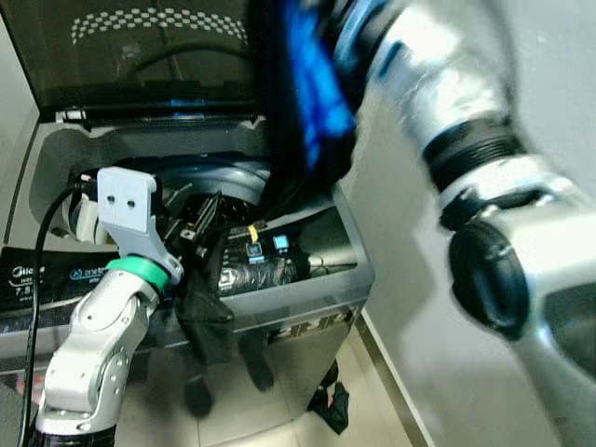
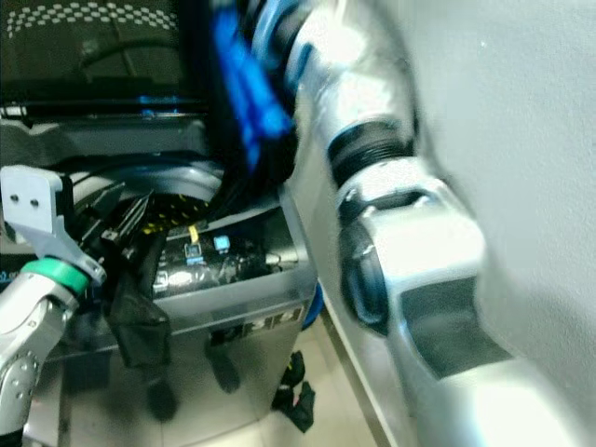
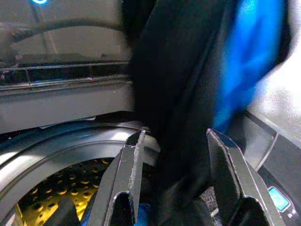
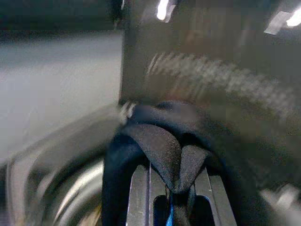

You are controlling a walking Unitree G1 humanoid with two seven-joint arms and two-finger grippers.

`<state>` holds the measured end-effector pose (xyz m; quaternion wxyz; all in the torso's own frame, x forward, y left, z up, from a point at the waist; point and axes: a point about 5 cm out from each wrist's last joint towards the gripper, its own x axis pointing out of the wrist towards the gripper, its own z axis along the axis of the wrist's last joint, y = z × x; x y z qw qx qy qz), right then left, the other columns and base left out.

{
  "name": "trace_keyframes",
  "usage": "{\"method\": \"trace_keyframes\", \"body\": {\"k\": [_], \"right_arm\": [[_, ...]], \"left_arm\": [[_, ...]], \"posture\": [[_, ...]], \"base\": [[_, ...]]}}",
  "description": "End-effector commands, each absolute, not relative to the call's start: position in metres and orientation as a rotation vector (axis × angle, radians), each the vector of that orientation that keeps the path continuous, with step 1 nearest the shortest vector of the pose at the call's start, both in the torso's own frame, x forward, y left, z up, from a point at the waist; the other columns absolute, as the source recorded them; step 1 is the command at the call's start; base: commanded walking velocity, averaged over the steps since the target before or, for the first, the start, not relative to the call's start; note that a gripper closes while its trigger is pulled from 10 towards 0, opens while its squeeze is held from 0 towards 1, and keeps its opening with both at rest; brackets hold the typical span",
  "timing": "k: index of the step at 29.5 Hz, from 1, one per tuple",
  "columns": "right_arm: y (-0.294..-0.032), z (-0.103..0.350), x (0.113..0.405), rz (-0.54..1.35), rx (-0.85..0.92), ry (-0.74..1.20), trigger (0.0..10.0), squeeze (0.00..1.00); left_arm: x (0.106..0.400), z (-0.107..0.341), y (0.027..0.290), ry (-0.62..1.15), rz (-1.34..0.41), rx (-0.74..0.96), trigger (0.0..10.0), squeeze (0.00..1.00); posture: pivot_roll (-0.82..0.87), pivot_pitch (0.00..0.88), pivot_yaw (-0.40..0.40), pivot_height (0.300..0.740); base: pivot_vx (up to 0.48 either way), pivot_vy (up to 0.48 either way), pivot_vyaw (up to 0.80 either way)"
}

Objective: Clothes washing

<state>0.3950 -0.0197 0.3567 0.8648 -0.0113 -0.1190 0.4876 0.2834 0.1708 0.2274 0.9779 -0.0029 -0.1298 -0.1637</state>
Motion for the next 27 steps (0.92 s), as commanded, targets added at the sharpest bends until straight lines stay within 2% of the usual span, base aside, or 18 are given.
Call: {"method": "trace_keyframes", "body": {"k": [1,4,6,15,16,19,24,25,26,27], "right_arm": [[-0.007,0.335,0.391,1.126,-0.094,-0.157,10.0,0.00],[-0.001,0.320,0.388,1.174,-0.121,-0.098,10.0,0.00],[0.006,0.298,0.386,1.215,-0.185,0.010,10.0,0.00],[0.028,0.308,0.385,1.085,-0.164,-0.013,10.0,0.00],[0.032,0.306,0.383,1.109,-0.190,0.024,10.0,1.00],[0.041,0.305,0.377,1.168,-0.249,0.074,10.0,1.00],[0.044,0.317,0.376,1.161,-0.214,0.027,10.0,1.00],[0.045,0.342,0.376,1.104,-0.109,-0.119,10.0,0.00],[0.039,0.372,0.377,1.021,0.051,-0.265,10.0,0.00],[0.039,0.372,0.377,1.021,0.051,-0.265,10.0,0.00]], "left_arm": [[0.284,0.224,0.170,-0.232,-0.351,-0.007,10.0,0.00],[0.284,0.223,0.170,-0.227,-0.356,-0.006,10.0,0.00],[0.284,0.221,0.170,-0.208,-0.364,0.011,10.0,0.00],[0.280,0.216,0.172,-0.180,-0.354,0.021,10.0,0.00],[0.279,0.214,0.173,-0.167,-0.346,0.024,10.0,0.00],[0.277,0.211,0.175,-0.146,-0.325,0.036,10.0,0.00],[0.276,0.210,0.176,-0.145,-0.321,0.032,10.0,0.00],[0.275,0.210,0.176,-0.143,-0.321,0.031,10.0,0.00],[0.274,0.210,0.176,-0.142,-0.320,0.033,10.0,0.00],[0.274,0.210,0.176,-0.142,-0.320,0.033,10.0,0.00]], "posture": [[0.08,0.008,0.010,0.740],[0.08,0.008,0.010,0.740],[0.08,0.008,0.008,0.740],[0.10,0.009,-0.019,0.740],[0.11,0.011,-0.029,0.740],[0.11,0.012,-0.039,0.740],[0.12,0.011,-0.048,0.740],[0.12,0.010,-0.049,0.740],[0.12,0.009,-0.050,0.740],[0.12,0.009,-0.050,0.740]], "base": [[0.000,0.000,0.00],[0.000,0.000,0.00],[0.000,0.000,0.00],[0.000,0.000,0.00],[0.000,0.000,0.00],[0.000,0.000,0.00],[0.000,0.000,0.00],[0.000,0.000,0.00],[0.000,0.000,0.00],[0.000,0.000,0.00]]}}
